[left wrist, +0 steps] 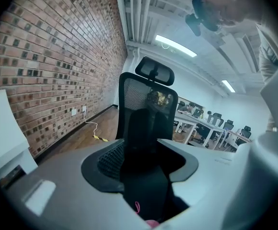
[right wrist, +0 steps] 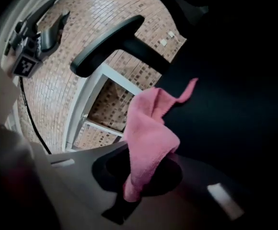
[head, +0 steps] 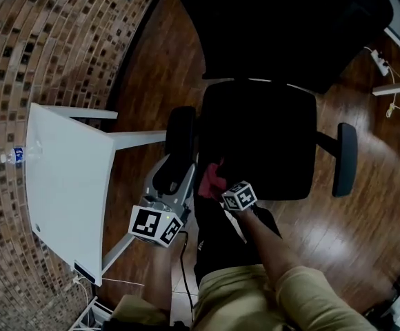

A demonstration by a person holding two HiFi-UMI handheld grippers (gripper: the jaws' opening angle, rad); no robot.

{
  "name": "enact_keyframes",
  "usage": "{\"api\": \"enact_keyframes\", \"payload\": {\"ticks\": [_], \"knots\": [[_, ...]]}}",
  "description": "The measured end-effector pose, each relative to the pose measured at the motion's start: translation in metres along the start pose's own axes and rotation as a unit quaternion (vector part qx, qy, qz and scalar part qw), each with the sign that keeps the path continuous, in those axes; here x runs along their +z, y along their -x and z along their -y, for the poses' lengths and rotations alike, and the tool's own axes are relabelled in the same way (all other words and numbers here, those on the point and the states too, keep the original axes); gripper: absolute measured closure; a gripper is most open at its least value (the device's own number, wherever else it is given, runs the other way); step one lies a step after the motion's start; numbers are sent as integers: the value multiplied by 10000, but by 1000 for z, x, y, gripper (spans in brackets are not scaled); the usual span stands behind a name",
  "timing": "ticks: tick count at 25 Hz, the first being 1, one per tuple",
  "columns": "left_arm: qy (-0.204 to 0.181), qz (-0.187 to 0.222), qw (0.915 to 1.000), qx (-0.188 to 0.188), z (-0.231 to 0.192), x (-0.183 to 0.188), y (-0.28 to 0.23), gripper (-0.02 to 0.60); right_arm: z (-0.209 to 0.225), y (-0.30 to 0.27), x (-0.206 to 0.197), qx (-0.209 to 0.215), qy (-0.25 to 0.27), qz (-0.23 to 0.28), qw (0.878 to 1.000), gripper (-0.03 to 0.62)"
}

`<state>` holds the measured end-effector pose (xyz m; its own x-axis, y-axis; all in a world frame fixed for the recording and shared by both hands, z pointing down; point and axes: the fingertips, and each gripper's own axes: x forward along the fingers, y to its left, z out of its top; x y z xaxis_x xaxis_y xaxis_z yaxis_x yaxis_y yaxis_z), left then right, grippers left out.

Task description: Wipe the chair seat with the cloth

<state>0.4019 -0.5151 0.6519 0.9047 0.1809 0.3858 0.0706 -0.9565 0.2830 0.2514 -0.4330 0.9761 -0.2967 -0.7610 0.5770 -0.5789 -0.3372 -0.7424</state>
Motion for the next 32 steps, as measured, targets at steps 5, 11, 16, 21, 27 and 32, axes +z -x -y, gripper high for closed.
{"api": "enact_keyframes", "payload": {"ticks": [5, 11, 16, 21, 27, 32], "knots": [[12, 23, 10000, -84, 5, 1, -4, 390, 98, 119, -54, -1451, -250, 125, 9890, 579], [-41, 80, 9996, -274, 21, 11, -13, 391, 180, 288, -119, -3150, -906, 295, 9443, 580], [-247, 122, 9988, -416, 48, 26, -9, 390, 191, 354, -141, -3763, -1413, 715, 9128, 580], [-555, 223, 9965, -590, 91, 42, 6, 391, 143, 353, -74, -3286, -730, 1734, 9256, 579], [-606, 576, 9920, -948, 149, 57, 70, 399, -19, 357, 10, -2455, -87, 3615, 8994, 579], [-823, 1200, 9823, -1180, 181, 78, 159, 400, -177, 392, 63, -1487, 685, 4824, 8605, 579]]}}
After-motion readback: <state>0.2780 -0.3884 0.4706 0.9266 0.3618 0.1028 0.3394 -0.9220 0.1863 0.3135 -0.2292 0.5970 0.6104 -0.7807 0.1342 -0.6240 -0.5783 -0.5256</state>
